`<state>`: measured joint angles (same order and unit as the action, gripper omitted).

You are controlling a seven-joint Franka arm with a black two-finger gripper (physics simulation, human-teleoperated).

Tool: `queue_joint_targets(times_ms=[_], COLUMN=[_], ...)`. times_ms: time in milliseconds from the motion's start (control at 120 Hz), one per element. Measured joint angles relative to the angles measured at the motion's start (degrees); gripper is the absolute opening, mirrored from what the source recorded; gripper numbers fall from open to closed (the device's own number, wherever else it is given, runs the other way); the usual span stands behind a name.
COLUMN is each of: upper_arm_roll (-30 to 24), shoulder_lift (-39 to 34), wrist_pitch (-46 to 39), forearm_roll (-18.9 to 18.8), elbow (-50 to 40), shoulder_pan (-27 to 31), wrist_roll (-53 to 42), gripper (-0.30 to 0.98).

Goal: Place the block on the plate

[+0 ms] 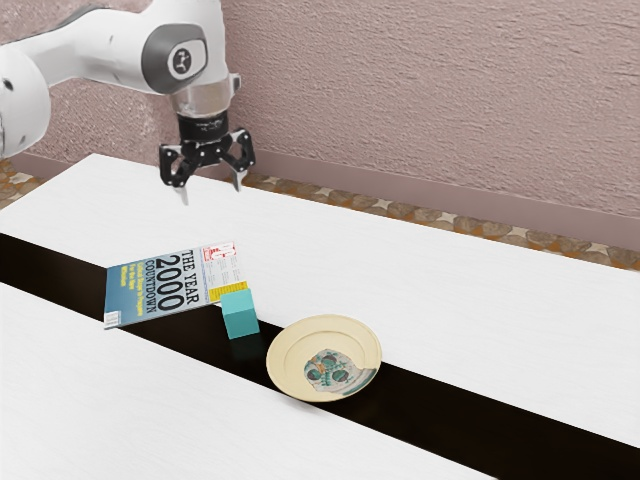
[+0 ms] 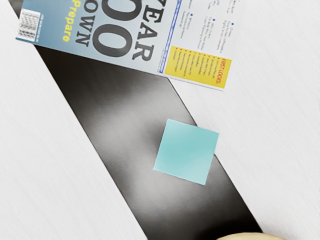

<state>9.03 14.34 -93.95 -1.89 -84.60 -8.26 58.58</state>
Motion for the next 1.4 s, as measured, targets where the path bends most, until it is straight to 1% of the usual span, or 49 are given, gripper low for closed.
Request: queue_joint_targets(times_ms=[183, 283, 392, 467, 558, 1058, 1250, 1400], upper_arm_roll=[1.27, 1.53, 0.84, -0.86, -1.58, -1.74, -1.74, -1.67], shoulder_lift=[0.41, 0.41, 1.69, 2.50, 3.81, 12.14, 14.27, 14.61], wrist_pitch=[-5.34, -7.54, -9.07, -10.10, -11.13, -16.05, -17.40, -18.05], forearm_roll=[1.00, 1.25, 1.30, 1.28, 1.29, 3.41, 4.50, 5.46], elbow=[-6.17, -7.67, -7.59, -7.42, -7.46, -8.03, -8.05, -8.06], shoulder_pan=[0.30, 2.46, 4.80, 4.87, 4.87, 5.00, 5.00, 4.94], wrist_roll=[1.73, 2.50, 3.08, 2.80, 1.69, -2.89, -3.99, -3.70], gripper=[0.69, 0.69, 0.69, 0.69, 0.69, 0.69, 0.69, 0.69])
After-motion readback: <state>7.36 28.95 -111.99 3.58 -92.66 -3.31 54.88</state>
